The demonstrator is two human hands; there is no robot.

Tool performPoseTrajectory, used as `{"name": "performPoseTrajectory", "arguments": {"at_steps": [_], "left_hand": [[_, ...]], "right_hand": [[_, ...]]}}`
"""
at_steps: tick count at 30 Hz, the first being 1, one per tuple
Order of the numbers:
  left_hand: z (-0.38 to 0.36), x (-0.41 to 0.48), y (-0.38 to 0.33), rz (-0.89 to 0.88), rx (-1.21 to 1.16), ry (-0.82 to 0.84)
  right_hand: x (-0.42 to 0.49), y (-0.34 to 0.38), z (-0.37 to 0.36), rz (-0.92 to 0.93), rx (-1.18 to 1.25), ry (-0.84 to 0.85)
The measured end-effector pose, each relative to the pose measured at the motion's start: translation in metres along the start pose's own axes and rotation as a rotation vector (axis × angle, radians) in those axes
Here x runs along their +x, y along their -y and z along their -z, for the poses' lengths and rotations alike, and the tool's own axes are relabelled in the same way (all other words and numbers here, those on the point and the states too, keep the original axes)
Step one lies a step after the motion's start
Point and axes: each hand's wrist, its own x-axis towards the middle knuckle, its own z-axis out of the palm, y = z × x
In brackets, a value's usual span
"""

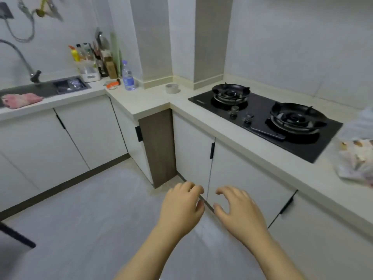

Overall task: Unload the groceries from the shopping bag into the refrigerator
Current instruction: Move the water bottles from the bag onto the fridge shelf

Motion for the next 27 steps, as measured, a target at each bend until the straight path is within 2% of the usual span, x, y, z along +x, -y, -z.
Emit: {"name": "performPoseTrajectory", "arguments": {"at_steps": [5,16,22,27], "left_hand": [[-0.027,0.084,-0.042,-0.227,-0.070,0.045],[-0.085,0.276,-0.155,-0.608,-0.192,0.153],[-0.113,0.331,-0.234,-0.812,-0.237,0.230],[-0.133,0.355,-0.294,-0.905,-0.274,0.225]], "right_hand": [[0.025,-0.061,0.032,-0.158,-0.012,-0.118],[0.099,-0.184,0.123,-0.504,-0.105,-0.359],[0.094,-0.243,0.160,-0.686,-0.152,-0.466],[0.090,-0.288,0.190,-0.752,-0.163,-0.559]]}}
